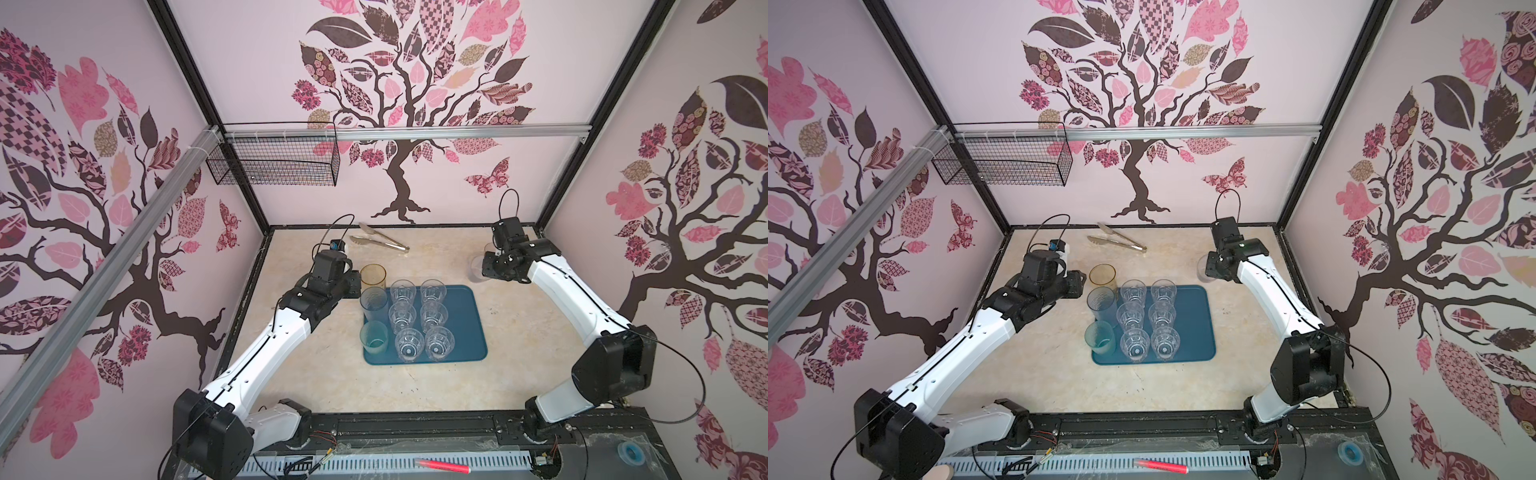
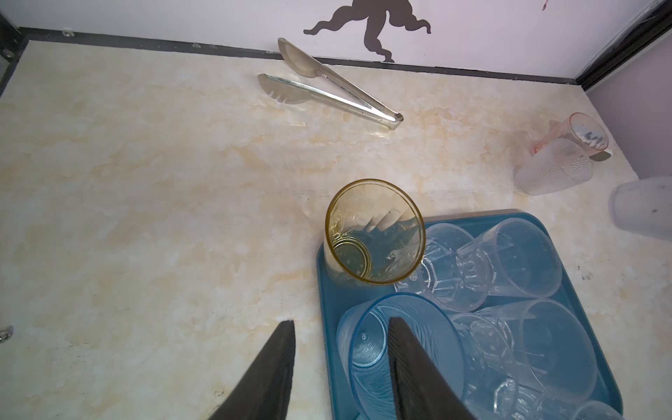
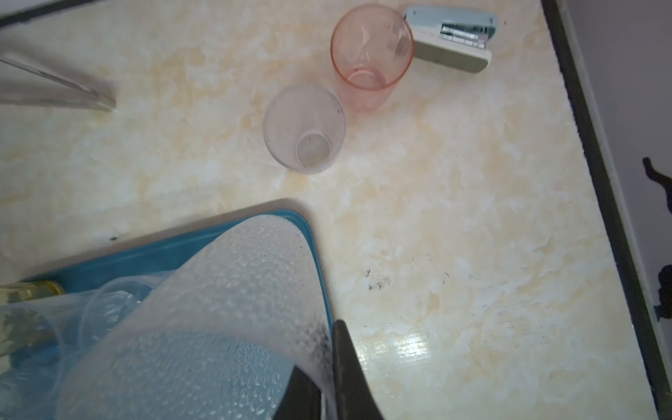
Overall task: Place the glasses into the tray
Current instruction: Place the glass on the tray.
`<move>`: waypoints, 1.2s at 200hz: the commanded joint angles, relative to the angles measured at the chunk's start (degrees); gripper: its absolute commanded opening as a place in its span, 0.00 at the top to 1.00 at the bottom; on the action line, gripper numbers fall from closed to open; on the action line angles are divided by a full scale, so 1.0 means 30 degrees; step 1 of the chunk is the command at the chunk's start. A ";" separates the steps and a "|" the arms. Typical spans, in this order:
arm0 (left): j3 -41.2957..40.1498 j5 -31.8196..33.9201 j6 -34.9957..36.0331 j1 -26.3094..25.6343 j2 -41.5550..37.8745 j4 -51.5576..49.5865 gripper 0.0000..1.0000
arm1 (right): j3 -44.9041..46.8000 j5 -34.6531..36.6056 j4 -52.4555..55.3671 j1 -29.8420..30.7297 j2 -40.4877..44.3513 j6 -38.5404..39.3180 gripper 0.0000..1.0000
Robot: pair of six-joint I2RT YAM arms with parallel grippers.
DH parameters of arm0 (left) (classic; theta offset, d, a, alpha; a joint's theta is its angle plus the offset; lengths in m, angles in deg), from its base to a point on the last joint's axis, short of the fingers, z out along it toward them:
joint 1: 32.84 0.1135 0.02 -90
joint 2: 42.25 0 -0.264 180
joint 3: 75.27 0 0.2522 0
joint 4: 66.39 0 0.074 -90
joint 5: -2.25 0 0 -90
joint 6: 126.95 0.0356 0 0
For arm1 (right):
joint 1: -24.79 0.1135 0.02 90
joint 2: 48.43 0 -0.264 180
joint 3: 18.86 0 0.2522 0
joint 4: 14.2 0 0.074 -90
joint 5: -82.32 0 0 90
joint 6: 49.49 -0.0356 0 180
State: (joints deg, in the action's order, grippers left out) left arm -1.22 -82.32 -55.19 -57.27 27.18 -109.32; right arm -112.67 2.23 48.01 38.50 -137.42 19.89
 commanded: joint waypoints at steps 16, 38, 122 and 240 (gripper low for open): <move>-0.0208 -0.0702 -0.0595 -0.0193 -0.0422 0.0462 0.55 | 0.1200 -0.0738 -0.0436 0.0127 -0.0793 0.0165 1.00; -0.0523 -0.0678 -0.0745 -0.0259 -0.0485 0.0754 0.55 | 0.0770 -0.1168 -0.0029 0.0331 -0.2228 0.0171 1.00; -0.0721 -0.0452 -0.0651 -0.0376 -0.0309 0.0838 0.55 | -0.0727 -0.1644 0.0138 0.1051 -0.5663 0.0371 0.98; -0.0838 -0.0607 -0.0655 -0.0409 -0.0092 0.1095 0.55 | -0.2101 -0.2231 0.0874 0.1146 -0.5321 0.0165 0.68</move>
State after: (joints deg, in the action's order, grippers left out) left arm -2.40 -83.94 -57.48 -58.25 27.00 -106.78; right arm -116.11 -3.30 49.03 41.65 -153.18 20.81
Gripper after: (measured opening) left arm 0.450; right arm 0.311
